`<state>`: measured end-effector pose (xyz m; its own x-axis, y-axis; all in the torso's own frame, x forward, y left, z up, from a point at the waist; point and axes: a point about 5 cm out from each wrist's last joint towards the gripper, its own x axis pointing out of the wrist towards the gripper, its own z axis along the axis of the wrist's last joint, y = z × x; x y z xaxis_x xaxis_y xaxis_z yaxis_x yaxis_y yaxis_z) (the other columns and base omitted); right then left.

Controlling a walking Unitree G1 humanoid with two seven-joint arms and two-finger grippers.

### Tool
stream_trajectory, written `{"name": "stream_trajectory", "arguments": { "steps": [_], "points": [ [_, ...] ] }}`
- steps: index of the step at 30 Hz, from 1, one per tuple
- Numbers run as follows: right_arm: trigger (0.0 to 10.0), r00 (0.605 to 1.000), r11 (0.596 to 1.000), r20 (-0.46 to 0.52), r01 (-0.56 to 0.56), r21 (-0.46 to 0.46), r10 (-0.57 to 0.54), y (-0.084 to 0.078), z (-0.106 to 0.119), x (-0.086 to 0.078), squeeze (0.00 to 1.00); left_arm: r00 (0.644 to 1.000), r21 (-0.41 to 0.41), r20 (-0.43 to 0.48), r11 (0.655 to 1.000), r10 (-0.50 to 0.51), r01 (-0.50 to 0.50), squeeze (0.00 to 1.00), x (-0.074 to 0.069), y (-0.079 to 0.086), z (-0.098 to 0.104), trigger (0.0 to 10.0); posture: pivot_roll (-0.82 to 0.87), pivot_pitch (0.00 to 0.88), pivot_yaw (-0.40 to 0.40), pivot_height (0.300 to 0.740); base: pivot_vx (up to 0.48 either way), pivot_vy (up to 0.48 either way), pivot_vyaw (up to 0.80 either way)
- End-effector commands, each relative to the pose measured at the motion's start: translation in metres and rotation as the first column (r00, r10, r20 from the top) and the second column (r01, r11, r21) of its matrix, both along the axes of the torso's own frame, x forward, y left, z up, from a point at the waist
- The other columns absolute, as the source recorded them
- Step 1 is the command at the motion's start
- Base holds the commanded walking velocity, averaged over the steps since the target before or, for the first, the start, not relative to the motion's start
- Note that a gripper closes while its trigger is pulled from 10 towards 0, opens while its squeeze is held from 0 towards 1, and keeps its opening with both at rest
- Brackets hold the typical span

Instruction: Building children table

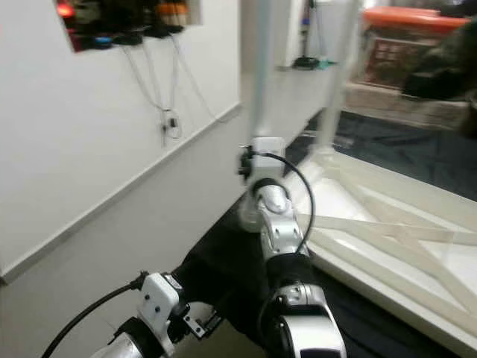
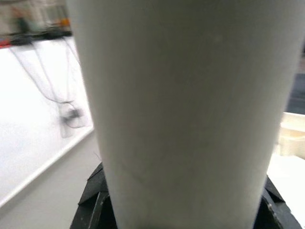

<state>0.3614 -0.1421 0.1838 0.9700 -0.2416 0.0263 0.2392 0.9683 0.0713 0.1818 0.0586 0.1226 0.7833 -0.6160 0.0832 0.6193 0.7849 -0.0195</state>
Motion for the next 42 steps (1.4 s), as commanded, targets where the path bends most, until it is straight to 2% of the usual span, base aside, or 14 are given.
{"name": "stream_trajectory", "arguments": {
  "steps": [1,7,8,9,10,15,16,22,24,31,35,38,39,42],
  "points": [
    [0.0,0.983,0.980,-0.097,0.168,0.108,-0.158,-0.018,-0.021,-0.012,0.00,1.000,0.000,-0.005,1.000,-0.006,0.006,0.00,0.000,0.001,-0.001,10.0,-0.04,0.009,0.025,0.740,0.000,0.000,0.00],
    [0.0,0.982,0.975,-0.116,0.163,0.151,-0.146,0.003,-0.026,-0.014,0.00,1.000,0.002,-0.003,1.000,-0.004,0.004,0.00,0.000,0.001,0.000,10.0,-0.04,0.009,0.025,0.740,0.000,0.000,0.00],
    [10.0,0.991,0.984,-0.091,0.106,0.144,-0.094,0.010,-0.024,-0.013,0.00,1.000,0.002,-0.003,1.000,-0.003,0.003,0.00,0.000,0.002,0.000,10.0,-0.04,0.008,0.025,0.740,0.000,0.000,0.00],
    [10.0,0.995,0.988,-0.078,0.075,0.133,-0.065,0.015,-0.022,-0.013,0.00,1.000,0.002,-0.003,1.000,-0.003,0.003,0.00,0.001,0.002,-0.001,10.0,-0.04,0.008,0.025,0.740,0.000,0.000,0.00],
    [10.0,1.000,0.993,-0.019,-0.017,0.116,0.020,0.023,-0.016,-0.012,1.00,1.000,0.002,-0.003,1.000,-0.002,0.002,0.00,0.001,0.002,-0.001,10.0,-0.04,0.008,0.025,0.740,0.000,0.000,0.00],
    [10.0,0.986,0.983,0.079,-0.156,0.099,0.148,0.032,-0.003,-0.010,0.85,1.000,0.000,-0.003,1.000,0.000,0.000,0.00,0.001,0.001,0.000,10.0,-0.04,0.009,0.023,0.740,0.000,0.000,0.00],
    [10.0,0.911,0.907,0.147,-0.403,0.123,0.385,0.041,0.008,-0.001,0.00,1.000,-0.002,-0.001,1.000,0.001,-0.001,0.00,0.002,0.001,0.000,10.0,-0.05,0.009,0.023,0.740,0.000,0.000,0.00],
    [10.0,0.617,0.612,0.115,-0.787,0.082,0.778,0.048,0.009,0.002,0.00,1.000,-0.005,0.000,1.000,0.002,-0.002,0.00,0.003,0.000,0.000,10.0,-0.05,0.009,0.024,0.740,0.000,0.000,0.00],
    [10.0,0.369,0.366,0.036,-0.928,0.064,0.929,0.045,0.007,0.001,0.00,1.000,-0.001,0.011,1.000,0.012,-0.012,0.00,0.004,0.001,0.001,10.0,-0.05,0.009,0.024,0.740,0.000,0.000,0.00],
    [10.0,0.217,0.223,-0.146,-0.974,0.031,0.965,0.046,-0.004,0.007,0.00,0.983,0.042,0.136,0.991,0.121,-0.128,0.00,0.007,0.009,0.011,10.0,-0.05,0.004,0.020,0.740,0.000,0.000,0.00],
    [10.0,0.264,0.270,-0.218,-0.963,-0.003,0.940,0.047,-0.009,0.014,0.00,0.959,0.047,0.192,0.974,0.210,-0.222,0.00,0.008,0.015,0.017,10.0,-0.03,0.005,0.006,0.740,0.000,0.000,0.00],
    [10.0,0.397,0.399,-0.217,-0.916,-0.034,0.892,0.046,-0.006,0.024,0.00,0.944,0.027,0.192,0.960,0.269,-0.279,0.00,0.009,0.022,0.018,10.0,-0.03,0.006,0.007,0.740,0.000,0.000,0.00],
    [0.0,0.464,0.466,-0.180,-0.884,-0.036,0.867,0.045,-0.003,0.027,0.00,0.940,0.020,0.184,0.955,0.287,-0.296,0.00,0.010,0.024,0.017,10.0,-0.03,0.006,0.007,0.740,0.000,0.000,0.00],
    [0.0,0.493,0.495,-0.156,-0.868,-0.032,0.856,0.044,-0.002,0.028,0.00,0.941,0.020,0.182,0.955,0.286,-0.295,0.00,0.009,0.024,0.017,10.0,-0.03,0.006,0.007,0.740,0.000,0.000,0.00]
  ]
}}
